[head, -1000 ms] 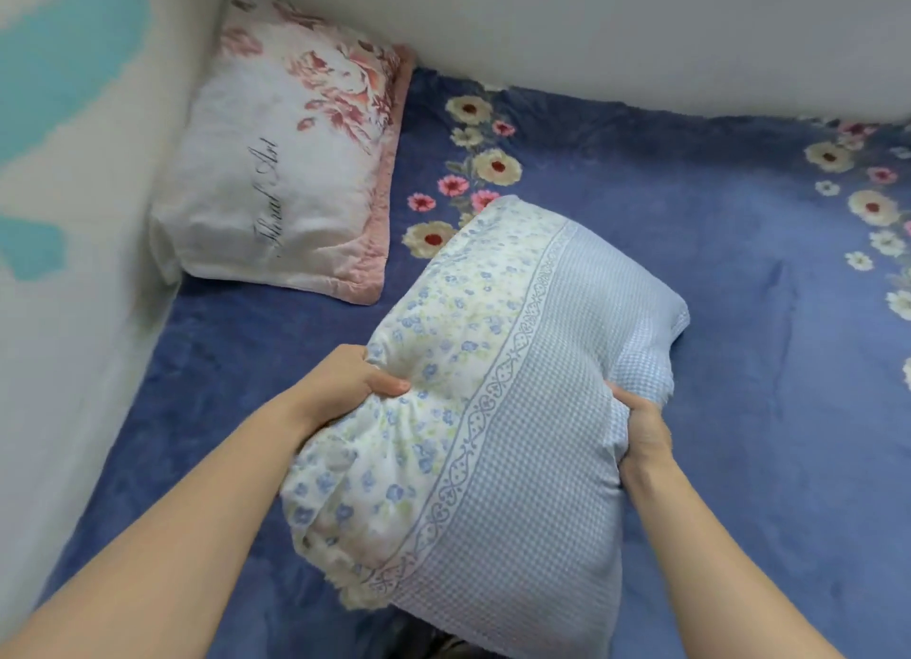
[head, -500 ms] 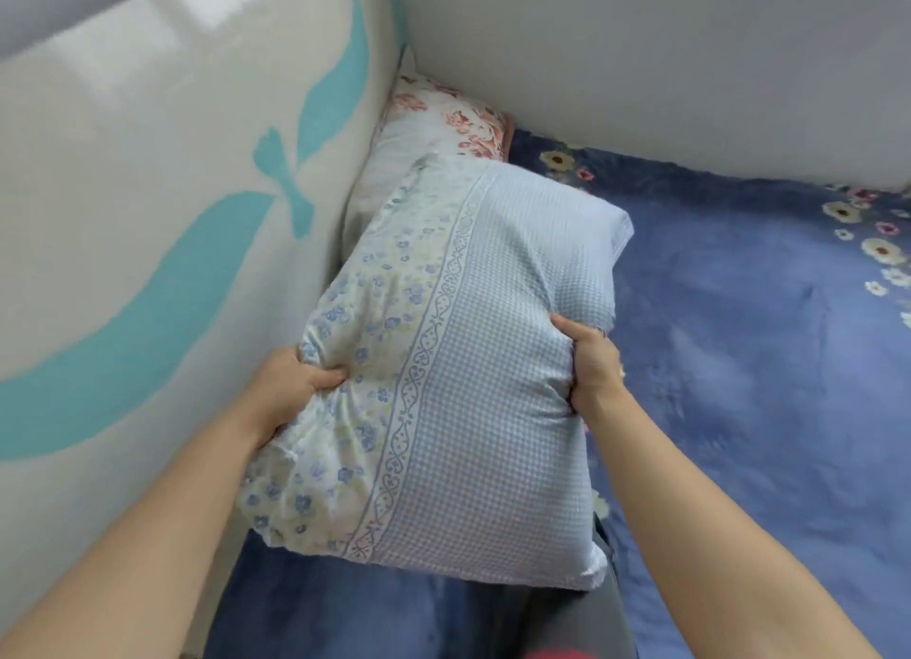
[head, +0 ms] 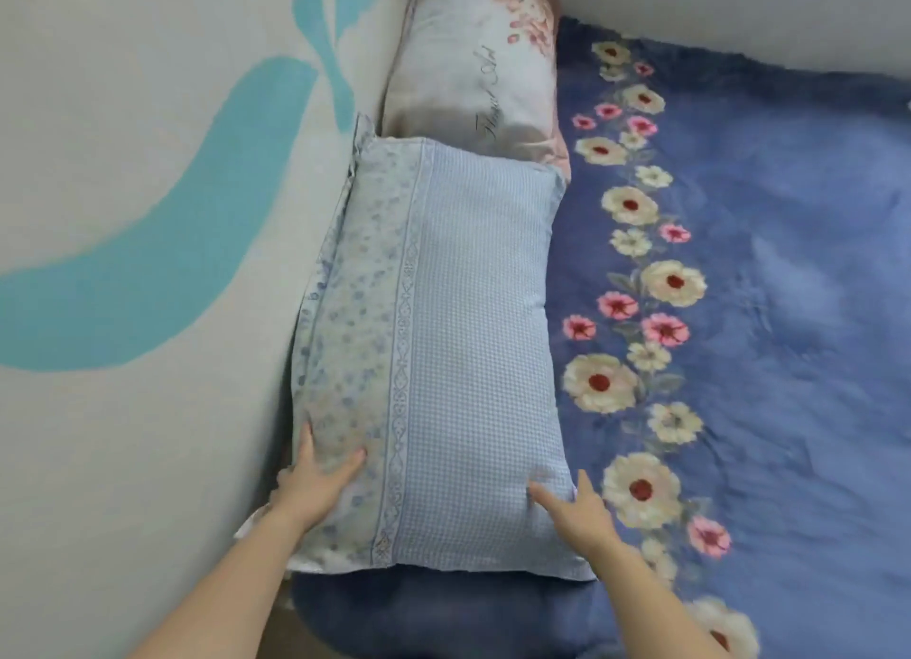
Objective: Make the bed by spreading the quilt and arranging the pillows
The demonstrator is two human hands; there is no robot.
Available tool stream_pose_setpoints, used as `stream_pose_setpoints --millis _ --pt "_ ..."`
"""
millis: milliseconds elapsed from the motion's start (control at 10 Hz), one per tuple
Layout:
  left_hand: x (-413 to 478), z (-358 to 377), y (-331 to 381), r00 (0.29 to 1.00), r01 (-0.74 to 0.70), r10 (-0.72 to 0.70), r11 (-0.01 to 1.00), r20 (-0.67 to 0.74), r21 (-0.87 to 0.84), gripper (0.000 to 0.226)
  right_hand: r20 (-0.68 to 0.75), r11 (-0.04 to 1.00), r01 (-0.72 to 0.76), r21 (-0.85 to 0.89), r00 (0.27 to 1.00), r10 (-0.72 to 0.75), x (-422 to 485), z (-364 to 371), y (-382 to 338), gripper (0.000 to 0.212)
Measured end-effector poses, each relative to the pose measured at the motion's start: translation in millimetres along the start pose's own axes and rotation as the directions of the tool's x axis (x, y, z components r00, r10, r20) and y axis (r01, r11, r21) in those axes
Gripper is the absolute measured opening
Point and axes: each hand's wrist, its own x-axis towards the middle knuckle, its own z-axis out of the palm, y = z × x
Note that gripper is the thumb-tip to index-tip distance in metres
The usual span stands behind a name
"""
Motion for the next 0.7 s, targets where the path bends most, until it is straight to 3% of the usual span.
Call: stream_pose_setpoints --millis 100,200,300,400,500,600,700 --pt "3.1 2.4 -1.7 0.988 -0.145 0.143 0.989 -0.05 -0.031 0.11 0.04 0.982 -0.034 0.188 0.999 0.027 8.4 14.4 19.3 0.064" --pt "-1.8 -7.8 8.5 0.934 -0.308 0.291 0.95 -0.208 -0.058 0.081 0.078 0.923 -0.019 0.384 0.997 -0.012 9.6 22.0 11.5 0.024" --pt "-10.2 -21.4 5.3 0.861 -0.31 0.298 0.95 -0.411 0.039 0.064 0.151 0.905 -0.087 0.416 0.988 0.026 12.2 33.9 11.7 0.043" --pt "-4.6 -31.1 -25.1 0.943 -0.078 0.167 0.952 -0.288 0.298 0.065 0.121 0.975 -0.048 0.217 0.992 0.022 6.3 41.9 13.4 0.075" --pt "-3.5 -33.1 -59.4 0.994 0.081 -0.041 0.891 -0.099 0.448 0.073 0.122 1.0 -0.009 -0.005 0.993 0.009 5.8 41.8 25.5 0.097" --pt "-25.8 -28.2 -42.4 0.993 0.074 -0.014 0.842 -0.114 0.535 0.076 0.16 0.965 0.085 -0.249 0.986 -0.045 -17.2 23.7 -0.4 0.047" --pt "-64.4 -30.6 0.1 0.993 -0.089 0.118 0.842 -0.02 0.533 0.071 0.123 0.905 0.193 -0.38 0.98 -0.158 -56.9 2.2 -39.2 0.039"
